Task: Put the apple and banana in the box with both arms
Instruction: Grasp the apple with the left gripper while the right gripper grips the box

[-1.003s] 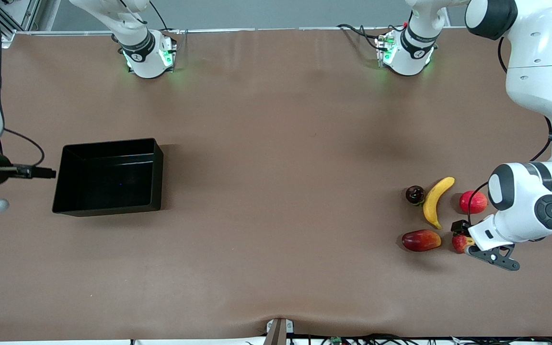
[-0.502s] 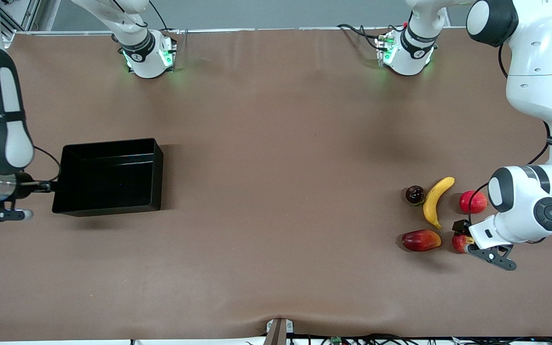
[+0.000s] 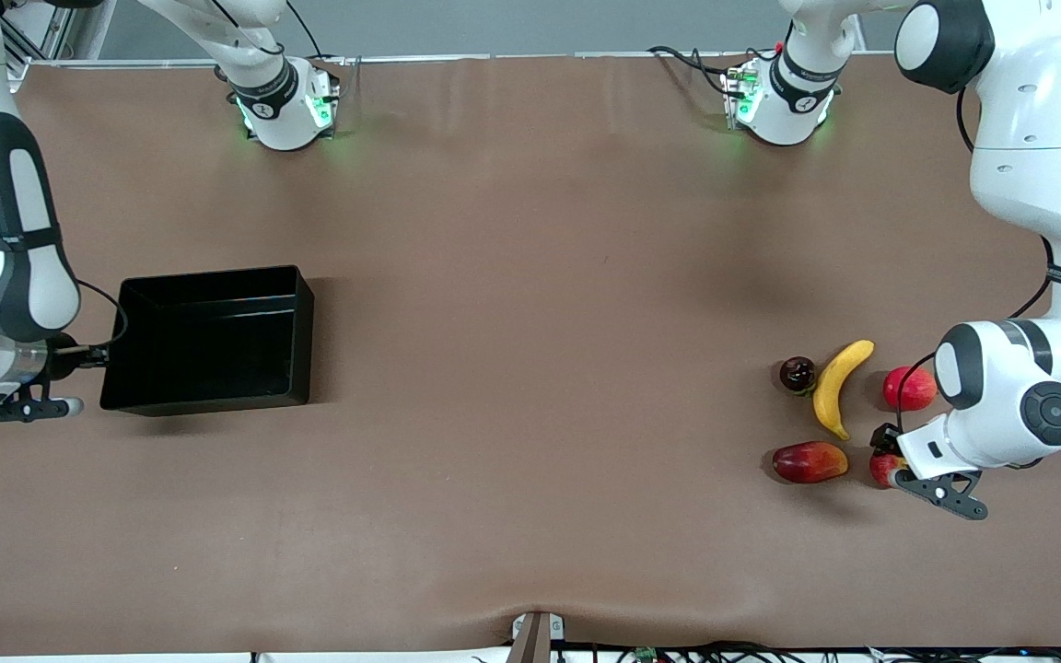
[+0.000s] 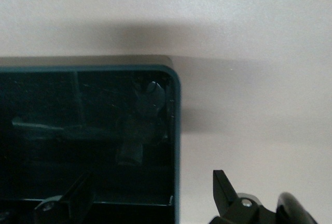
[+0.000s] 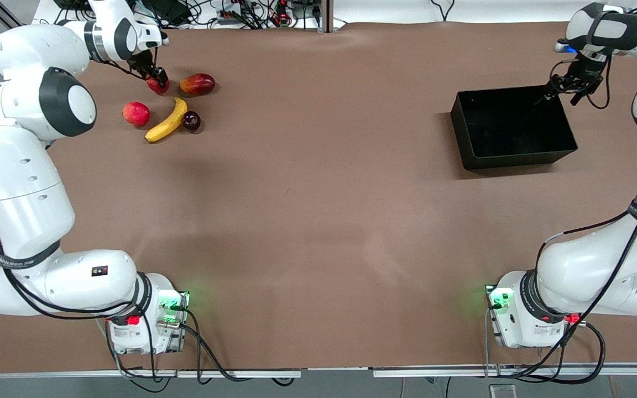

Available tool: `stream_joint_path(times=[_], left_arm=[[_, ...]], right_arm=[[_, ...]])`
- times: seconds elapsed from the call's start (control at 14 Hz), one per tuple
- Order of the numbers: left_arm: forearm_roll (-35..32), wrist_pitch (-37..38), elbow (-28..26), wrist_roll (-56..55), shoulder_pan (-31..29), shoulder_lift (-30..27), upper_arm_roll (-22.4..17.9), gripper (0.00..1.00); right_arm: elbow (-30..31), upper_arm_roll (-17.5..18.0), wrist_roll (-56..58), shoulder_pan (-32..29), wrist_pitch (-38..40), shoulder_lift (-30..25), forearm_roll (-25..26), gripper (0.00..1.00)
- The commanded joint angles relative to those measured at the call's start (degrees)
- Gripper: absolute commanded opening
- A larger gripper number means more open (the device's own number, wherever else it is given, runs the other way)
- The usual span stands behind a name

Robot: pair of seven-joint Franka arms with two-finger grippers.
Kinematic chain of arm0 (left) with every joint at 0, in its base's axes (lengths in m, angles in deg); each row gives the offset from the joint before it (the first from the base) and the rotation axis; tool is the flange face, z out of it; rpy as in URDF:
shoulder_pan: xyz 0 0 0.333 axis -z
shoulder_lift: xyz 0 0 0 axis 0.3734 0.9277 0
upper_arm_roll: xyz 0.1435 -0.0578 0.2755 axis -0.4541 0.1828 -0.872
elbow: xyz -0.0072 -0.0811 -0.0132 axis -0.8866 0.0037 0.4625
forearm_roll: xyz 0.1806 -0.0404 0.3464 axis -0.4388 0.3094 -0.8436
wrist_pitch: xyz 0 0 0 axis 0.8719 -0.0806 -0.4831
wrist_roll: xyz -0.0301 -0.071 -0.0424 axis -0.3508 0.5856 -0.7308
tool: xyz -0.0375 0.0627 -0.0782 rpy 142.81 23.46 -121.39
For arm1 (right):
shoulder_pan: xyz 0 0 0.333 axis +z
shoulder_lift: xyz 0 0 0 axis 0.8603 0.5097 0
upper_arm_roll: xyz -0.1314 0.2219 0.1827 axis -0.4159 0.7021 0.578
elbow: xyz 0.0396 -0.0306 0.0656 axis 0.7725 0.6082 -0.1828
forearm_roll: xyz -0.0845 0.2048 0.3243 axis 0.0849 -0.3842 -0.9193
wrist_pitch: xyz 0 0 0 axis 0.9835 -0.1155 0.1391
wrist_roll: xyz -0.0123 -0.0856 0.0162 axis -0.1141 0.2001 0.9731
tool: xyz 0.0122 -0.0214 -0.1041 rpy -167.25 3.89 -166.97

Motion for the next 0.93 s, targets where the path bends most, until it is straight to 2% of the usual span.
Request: stream_joint_path(times=[0.0, 0.14, 0.22, 0.29, 0.5, 0.72, 0.86], left_arm=[[0.14, -0.7, 0.99, -0.34, -0.17, 0.2, 0.47, 0.0], [2.25, 0.25, 0.73, -0.61, 0.0, -1.9, 0.74, 0.0], [2.69, 3.39, 0.11, -0.61, 0.09, -4.26, 1.09, 0.0], [3.56, 9.43, 0.02, -0.96, -0.26, -7.24, 2.14, 0.0], [4.54, 21.68, 0.2, -9.53, 1.66, -14.11, 3.63, 0.0], [8.03, 27.32, -0.16, -23.33, 1.67, -16.41, 7.14, 0.0], [9.8, 28.82, -0.24, -31.93, 2.02, -16.77, 7.42, 0.0]], right_arm=[[2.13, 0.95, 2.59, -1.69, -0.37, -0.43, -0.21, 0.78], [4.08, 0.86, 2.59, -1.69, -0.89, -0.52, -0.21, 0.29], [4.08, 0.86, 2.59, -1.78, -0.81, -0.52, -0.21, 0.1], [4.17, 0.86, 2.68, -1.78, -0.63, -0.6, -0.21, 0.0], [3.64, 0.86, 3.03, -1.86, -0.1, -0.52, -0.13, 0.0], [1.02, 1.13, 2.59, -1.52, 3.13, -0.69, -0.39, 0.0], [-2.23, 1.21, 2.51, -0.99, 9.0, -0.78, -4.84, 0.0]])
